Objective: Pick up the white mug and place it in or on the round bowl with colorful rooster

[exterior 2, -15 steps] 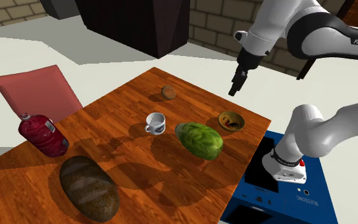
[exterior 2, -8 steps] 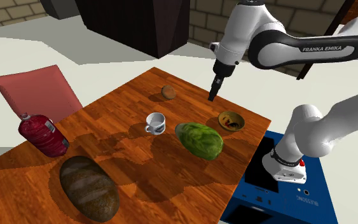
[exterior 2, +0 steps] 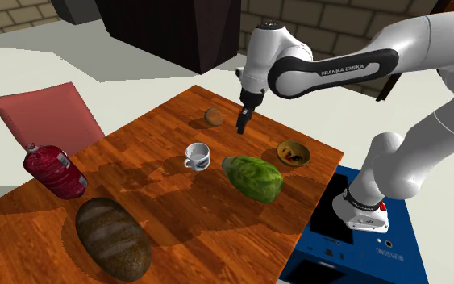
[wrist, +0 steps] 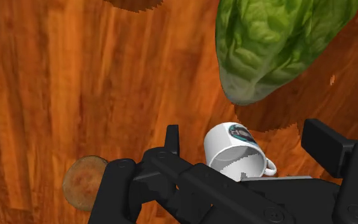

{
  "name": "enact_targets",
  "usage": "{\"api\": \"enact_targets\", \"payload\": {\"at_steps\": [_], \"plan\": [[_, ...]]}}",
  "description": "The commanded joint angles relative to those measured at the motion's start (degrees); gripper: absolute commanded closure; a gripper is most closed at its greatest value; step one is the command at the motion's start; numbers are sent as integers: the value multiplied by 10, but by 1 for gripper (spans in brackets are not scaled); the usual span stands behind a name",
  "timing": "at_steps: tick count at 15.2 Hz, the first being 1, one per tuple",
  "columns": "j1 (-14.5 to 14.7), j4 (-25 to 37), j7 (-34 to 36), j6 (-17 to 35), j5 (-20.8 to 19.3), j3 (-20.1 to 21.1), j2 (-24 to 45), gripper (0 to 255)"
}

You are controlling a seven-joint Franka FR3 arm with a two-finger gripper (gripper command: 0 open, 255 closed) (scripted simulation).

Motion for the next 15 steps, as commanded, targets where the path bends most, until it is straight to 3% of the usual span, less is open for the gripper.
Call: {"api": "enact_targets", "payload": {"at_steps": [1, 8, 15], "plan": [[-1, 25, 1, 18, -1, 0, 48, 0], [-1, 134, 6, 49, -8, 1, 206, 0], [1, 285, 11, 46, -14, 0, 371, 0]]}}
